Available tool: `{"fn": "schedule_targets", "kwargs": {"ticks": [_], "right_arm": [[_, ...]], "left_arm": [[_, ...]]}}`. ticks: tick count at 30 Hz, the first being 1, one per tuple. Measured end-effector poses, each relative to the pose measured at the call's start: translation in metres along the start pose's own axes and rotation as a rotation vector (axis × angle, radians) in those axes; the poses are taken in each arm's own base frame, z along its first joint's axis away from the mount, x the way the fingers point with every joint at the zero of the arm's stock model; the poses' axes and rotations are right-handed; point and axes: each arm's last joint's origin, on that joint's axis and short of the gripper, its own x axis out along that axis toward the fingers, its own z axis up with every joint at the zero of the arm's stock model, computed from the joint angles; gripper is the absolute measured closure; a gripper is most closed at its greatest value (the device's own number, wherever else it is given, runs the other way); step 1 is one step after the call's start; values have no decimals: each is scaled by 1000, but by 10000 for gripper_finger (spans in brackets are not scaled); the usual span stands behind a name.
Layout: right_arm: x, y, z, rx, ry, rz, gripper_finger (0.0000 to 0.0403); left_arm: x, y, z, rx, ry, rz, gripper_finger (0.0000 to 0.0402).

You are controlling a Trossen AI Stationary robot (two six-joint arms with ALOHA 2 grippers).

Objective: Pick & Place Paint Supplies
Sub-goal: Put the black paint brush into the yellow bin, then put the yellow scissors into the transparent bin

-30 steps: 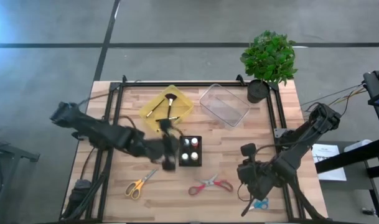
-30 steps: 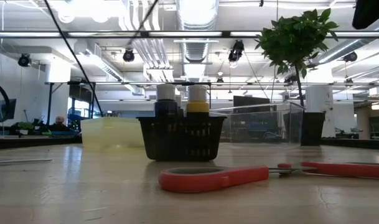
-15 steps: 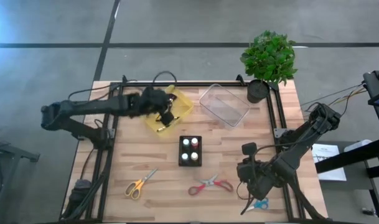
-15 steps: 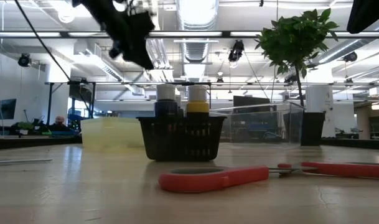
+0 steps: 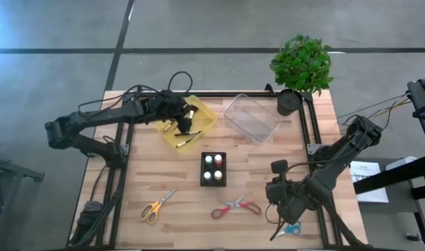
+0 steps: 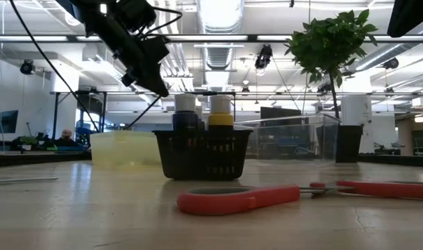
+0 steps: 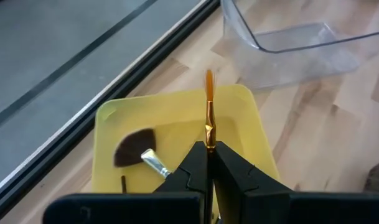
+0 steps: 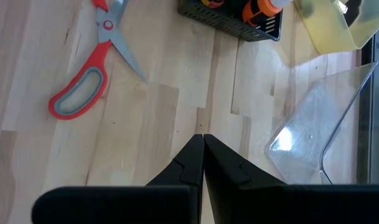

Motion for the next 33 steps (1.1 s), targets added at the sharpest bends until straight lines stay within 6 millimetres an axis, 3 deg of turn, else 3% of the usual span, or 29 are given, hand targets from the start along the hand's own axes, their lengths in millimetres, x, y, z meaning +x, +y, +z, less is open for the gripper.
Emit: {"fn": "schedule_targets", "kwargs": {"ticks": [4, 14, 20, 26, 30, 33], "right_arm": [[0, 0, 0, 0, -1, 1, 394], [0, 0, 0, 0, -1, 2, 394], [0, 0, 0, 1, 0, 2, 394], [0, 0, 0, 1, 3, 10, 394], [0, 0, 0, 0, 4, 9, 394], [0, 0, 0, 0, 4, 8, 394]], "left_arm": [[0, 0, 0, 0, 0, 1, 377], [0, 1, 1, -1, -18, 33, 247], [-1, -1, 0, 31, -2, -15, 195], [-11, -19, -11, 155, 146, -409, 186], [-26, -50, -31, 216, 328, -808, 186], [-40, -79, -49, 297, 457, -908, 186]]}}
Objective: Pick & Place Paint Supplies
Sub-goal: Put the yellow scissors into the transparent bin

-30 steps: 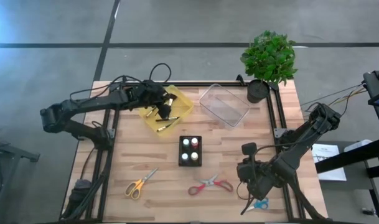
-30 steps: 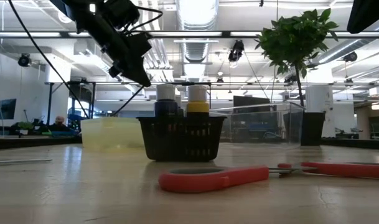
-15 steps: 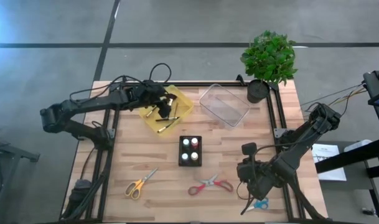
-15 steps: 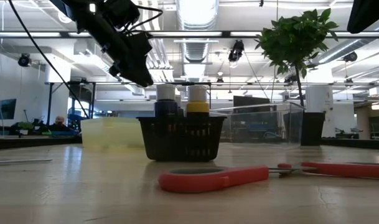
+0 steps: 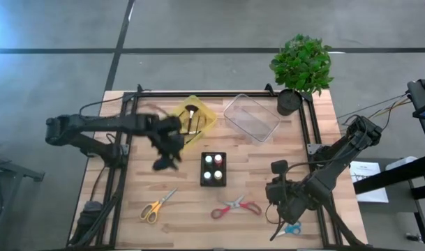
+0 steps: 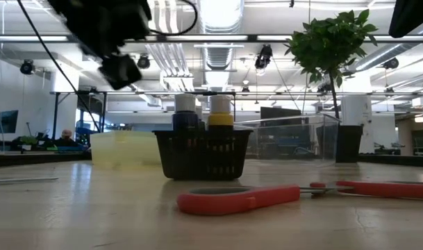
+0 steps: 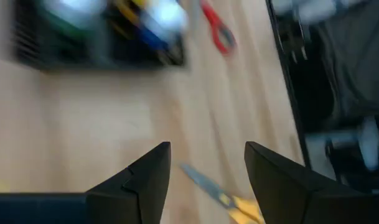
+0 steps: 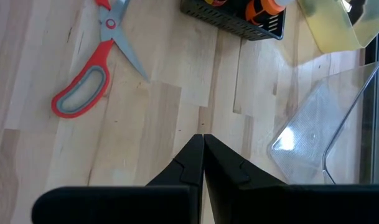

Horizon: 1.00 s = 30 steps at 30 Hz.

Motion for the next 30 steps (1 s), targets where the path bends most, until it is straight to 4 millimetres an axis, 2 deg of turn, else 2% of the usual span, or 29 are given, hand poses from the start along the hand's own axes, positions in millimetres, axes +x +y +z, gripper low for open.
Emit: {"fn": "schedule_targets", "kwargs": {"ticks": [6, 10, 13, 20, 25, 30], "right_arm": [[0, 0, 0, 0, 0, 0, 394], [0, 0, 0, 0, 0, -1, 394], [0, 0, 0, 0, -4, -8, 394], [-5, -2, 4, 19, -23, 1, 394], [-7, -2, 6, 65, -27, 6, 394], [-8, -1, 5, 57, -25, 11, 394]], "left_arm": [[36, -64, -15, -91, 192, 42, 186], [49, -103, -36, -140, 316, 92, 186], [54, -121, -50, -177, 335, 199, 185], [58, -134, -61, -255, 325, 255, 161], [63, -132, -69, -305, 339, 283, 116], [73, -126, -89, -438, 378, 335, 108]]}}
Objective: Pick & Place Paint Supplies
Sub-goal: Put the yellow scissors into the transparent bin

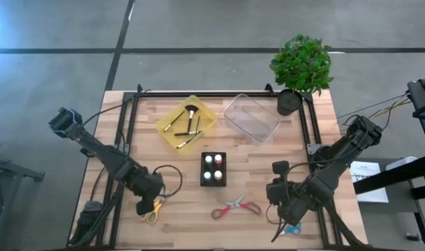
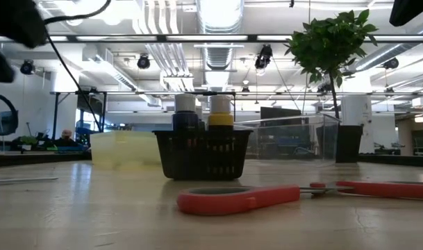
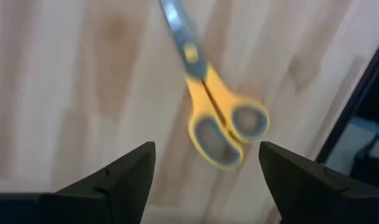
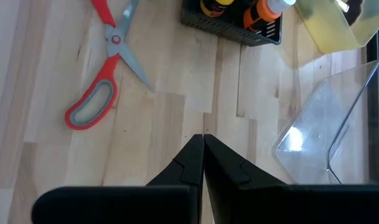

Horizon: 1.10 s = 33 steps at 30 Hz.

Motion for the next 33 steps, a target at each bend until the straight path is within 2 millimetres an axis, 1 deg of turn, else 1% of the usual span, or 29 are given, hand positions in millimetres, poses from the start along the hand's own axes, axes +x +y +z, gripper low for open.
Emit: {"fn": "schedule_targets", "kwargs": {"ticks": [4, 9, 13, 17, 21, 26, 33], "right_arm": [[0, 0, 0, -4, 1, -1, 394], [0, 0, 0, -8, -1, -4, 394], [0, 0, 0, -7, -1, -4, 394], [0, 0, 0, 0, -1, -4, 394], [0, 0, 0, 0, -1, -4, 394], [0, 0, 0, 2, -2, -4, 394], [0, 0, 0, 1, -2, -3, 394]], "left_arm": [[17, -3, -18, -43, 45, -20, 122], [31, -2, -33, -121, 42, -11, 159], [36, -3, -35, -141, -55, -11, 196], [43, -1, -37, -135, -69, -31, 229], [51, 3, -37, -132, -86, -59, 252], [60, 8, -38, -128, -99, -84, 266], [65, 10, -37, -130, -109, -52, 268]]}}
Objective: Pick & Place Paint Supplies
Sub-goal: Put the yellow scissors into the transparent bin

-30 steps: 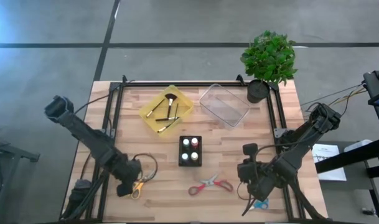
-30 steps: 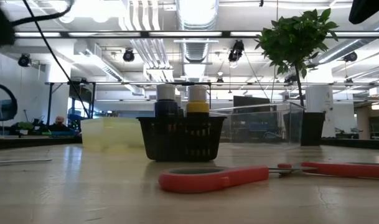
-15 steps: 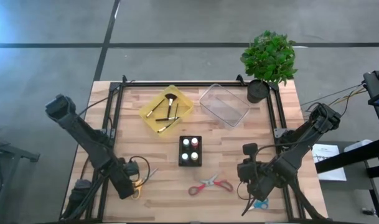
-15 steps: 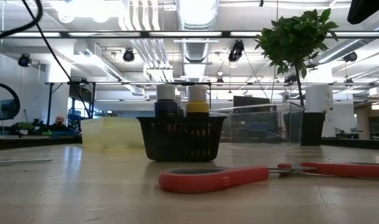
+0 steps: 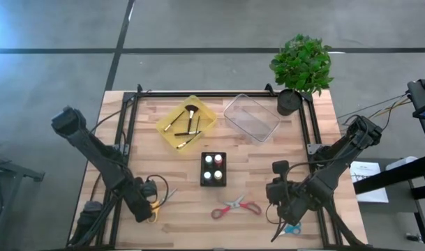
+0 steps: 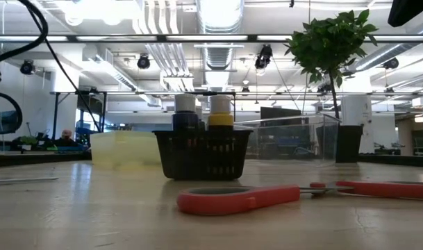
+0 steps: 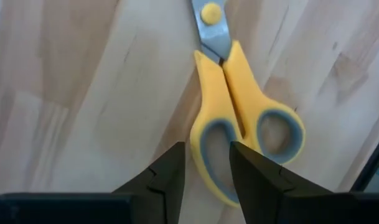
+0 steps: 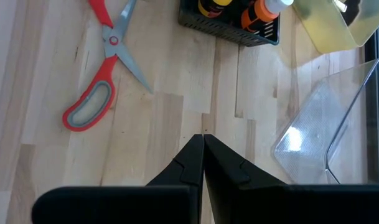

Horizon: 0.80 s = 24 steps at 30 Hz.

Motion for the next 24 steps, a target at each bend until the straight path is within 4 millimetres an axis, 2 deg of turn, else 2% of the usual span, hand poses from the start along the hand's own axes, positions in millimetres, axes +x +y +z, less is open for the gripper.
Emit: {"fn": "schedule_targets", "kwargs": {"ticks": [13, 16, 20, 24], "right_arm": [[0, 0, 0, -1, 0, 1, 394], [0, 0, 0, -1, 0, 1, 394], [0, 0, 0, -1, 0, 1, 394], [0, 0, 0, -5, 0, 0, 394]], "left_arm": [[16, -1, 1, -52, 31, 71, 275], [17, 0, 0, -88, 32, 79, 306], [17, 1, 0, -111, 31, 81, 378], [18, 0, 1, -117, 25, 71, 386]]}}
